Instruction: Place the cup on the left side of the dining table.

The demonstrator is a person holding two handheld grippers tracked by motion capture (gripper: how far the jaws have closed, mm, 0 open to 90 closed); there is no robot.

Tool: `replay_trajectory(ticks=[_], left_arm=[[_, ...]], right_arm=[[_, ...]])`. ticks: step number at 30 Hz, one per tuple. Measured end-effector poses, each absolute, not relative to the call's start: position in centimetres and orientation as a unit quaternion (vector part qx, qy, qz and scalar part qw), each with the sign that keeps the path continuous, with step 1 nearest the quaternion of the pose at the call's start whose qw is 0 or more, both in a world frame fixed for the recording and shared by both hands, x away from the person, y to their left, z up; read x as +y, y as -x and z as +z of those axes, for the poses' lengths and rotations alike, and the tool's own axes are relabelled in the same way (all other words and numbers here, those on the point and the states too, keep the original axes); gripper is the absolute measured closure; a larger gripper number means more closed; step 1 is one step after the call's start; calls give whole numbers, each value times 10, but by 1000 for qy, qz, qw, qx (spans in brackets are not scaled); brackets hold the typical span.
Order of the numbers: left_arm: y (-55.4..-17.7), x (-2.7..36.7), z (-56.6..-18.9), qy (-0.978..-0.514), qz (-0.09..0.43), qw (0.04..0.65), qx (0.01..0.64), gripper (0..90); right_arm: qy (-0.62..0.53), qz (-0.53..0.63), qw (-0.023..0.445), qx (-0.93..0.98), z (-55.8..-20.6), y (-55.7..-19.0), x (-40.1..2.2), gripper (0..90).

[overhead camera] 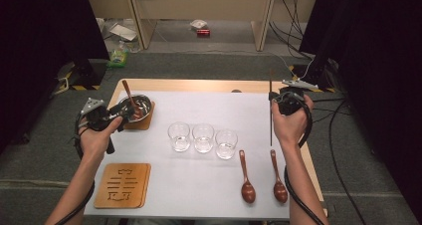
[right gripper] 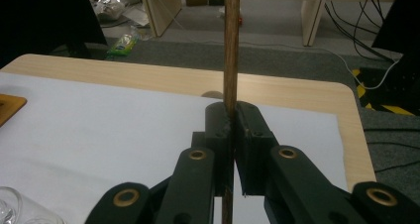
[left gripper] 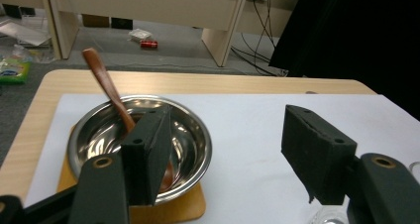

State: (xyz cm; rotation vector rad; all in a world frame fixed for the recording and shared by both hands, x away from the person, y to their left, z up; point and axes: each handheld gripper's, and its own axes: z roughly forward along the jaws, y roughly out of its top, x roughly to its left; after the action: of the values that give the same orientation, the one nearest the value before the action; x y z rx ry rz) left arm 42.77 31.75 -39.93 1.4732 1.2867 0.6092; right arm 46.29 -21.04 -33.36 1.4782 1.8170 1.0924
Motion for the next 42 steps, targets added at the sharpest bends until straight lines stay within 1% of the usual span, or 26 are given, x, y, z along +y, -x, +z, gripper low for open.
replay_trajectory(ticks=[8, 11, 18, 25, 42], left_arm=[[-449, 298, -386, -625, 246, 536, 511, 369], [-459, 286, -381, -639, 242, 538, 494, 369], [-473, 266, -374, -648, 233, 543, 480, 371], [-481, 254, -372, -658, 230, 541, 470, 372], [-489, 239, -367, -665, 224, 546, 459, 372]], right_arm=[[-539, 421, 272, 676, -338, -471, -198, 852], [-533, 428, 273, 677, -339, -475, -190, 853], [-519, 444, 275, 677, -339, -482, -174, 853], [-511, 454, 274, 677, -341, -488, -163, 852], [-494, 475, 270, 676, -343, -497, -143, 852]])
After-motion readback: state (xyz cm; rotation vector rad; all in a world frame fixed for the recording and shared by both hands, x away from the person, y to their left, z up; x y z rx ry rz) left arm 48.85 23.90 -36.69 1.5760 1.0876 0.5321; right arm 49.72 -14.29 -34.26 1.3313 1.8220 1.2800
